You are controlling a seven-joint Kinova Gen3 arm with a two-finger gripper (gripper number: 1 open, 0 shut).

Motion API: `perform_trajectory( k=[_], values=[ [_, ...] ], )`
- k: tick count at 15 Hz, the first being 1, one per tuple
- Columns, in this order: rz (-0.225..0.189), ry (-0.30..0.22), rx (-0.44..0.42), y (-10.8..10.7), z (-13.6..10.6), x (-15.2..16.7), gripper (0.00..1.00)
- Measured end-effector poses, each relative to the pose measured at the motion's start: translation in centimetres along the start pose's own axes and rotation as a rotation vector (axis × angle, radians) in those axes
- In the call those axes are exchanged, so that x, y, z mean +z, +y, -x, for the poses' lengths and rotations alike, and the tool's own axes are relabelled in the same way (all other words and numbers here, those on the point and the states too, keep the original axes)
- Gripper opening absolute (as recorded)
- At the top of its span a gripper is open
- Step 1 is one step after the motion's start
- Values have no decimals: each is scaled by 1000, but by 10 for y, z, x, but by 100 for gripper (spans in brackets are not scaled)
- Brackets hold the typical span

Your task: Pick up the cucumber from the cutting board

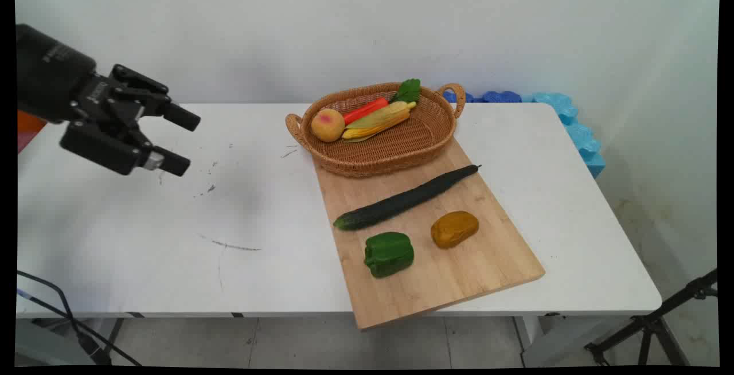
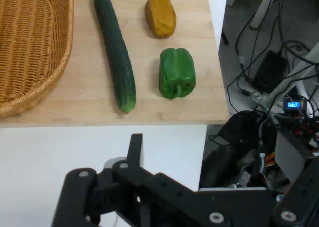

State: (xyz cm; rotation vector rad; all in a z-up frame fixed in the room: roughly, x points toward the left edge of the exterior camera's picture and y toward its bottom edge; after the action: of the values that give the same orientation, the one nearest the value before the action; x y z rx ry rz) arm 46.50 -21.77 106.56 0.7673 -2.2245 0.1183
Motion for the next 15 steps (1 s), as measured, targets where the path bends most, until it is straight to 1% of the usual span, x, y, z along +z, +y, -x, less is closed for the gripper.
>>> perform_trajectory(
  k=[4, 7, 11, 15],
  values=[
    [-23, -9, -5, -4, -14, 16, 100],
    [-52, -13, -13, -9, -33, 38, 100],
    [-107, -24, -21, -20, -64, 80, 100],
    [-155, -64, -28, -33, -86, 138, 100]
  ],
)
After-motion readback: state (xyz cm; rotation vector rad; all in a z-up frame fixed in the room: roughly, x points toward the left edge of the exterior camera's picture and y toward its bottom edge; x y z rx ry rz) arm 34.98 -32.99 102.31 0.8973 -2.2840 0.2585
